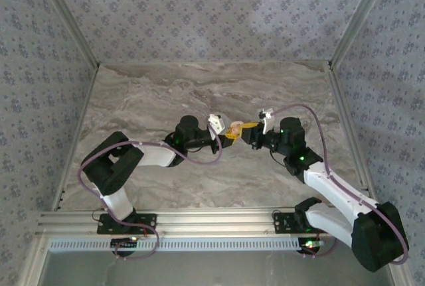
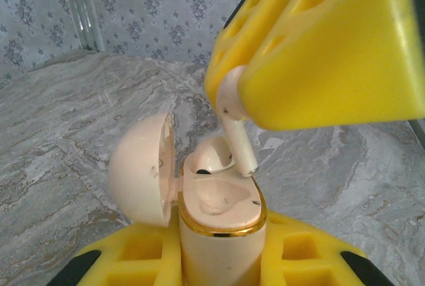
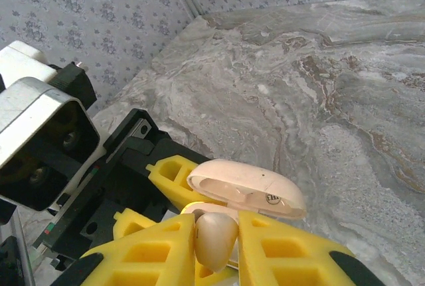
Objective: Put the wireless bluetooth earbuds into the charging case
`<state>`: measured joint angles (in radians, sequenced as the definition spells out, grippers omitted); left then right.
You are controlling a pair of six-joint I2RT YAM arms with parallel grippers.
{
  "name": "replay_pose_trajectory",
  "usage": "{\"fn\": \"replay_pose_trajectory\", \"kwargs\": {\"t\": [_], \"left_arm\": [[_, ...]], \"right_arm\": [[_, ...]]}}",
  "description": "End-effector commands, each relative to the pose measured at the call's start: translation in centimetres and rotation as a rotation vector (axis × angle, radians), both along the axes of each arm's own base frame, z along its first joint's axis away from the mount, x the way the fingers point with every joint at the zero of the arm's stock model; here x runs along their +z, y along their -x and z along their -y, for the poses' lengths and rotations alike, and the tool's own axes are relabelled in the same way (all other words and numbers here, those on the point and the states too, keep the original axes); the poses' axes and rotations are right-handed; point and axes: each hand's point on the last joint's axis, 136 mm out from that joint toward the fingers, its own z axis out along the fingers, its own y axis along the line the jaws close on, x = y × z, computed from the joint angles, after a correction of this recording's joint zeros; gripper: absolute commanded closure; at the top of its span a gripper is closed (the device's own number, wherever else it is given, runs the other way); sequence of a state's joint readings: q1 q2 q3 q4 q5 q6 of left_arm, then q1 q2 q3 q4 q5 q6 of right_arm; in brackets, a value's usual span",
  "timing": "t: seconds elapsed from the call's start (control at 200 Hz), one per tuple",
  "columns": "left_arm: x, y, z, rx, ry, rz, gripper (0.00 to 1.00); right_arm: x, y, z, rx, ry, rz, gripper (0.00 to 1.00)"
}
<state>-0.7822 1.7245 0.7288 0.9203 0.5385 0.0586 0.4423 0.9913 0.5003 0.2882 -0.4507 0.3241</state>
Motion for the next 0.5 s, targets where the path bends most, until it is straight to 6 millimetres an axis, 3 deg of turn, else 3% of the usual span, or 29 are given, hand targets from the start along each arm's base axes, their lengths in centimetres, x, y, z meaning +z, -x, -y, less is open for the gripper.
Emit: {"fn": "replay_pose_trajectory", "kwargs": {"t": [0.0, 0.265, 0.5], "left_arm": [[1.0, 0.5, 0.7, -0.036, 0.036, 0.024, 0.88], [1.0, 0.5, 0.7, -0.036, 0.037, 0.029, 0.88], [1.5, 0.6, 0.7, -0.038, 0.047, 0.035, 0.88]], "right_arm": [[2.8, -0.4, -0.9, 0.026, -0.035, 0.078, 0.77], [3.4, -0.4, -1.7, 0.056, -0.048, 0.092, 0.77], [2.5, -0.4, -2.0, 0.063, -0.035, 0.077, 0.77]]}}
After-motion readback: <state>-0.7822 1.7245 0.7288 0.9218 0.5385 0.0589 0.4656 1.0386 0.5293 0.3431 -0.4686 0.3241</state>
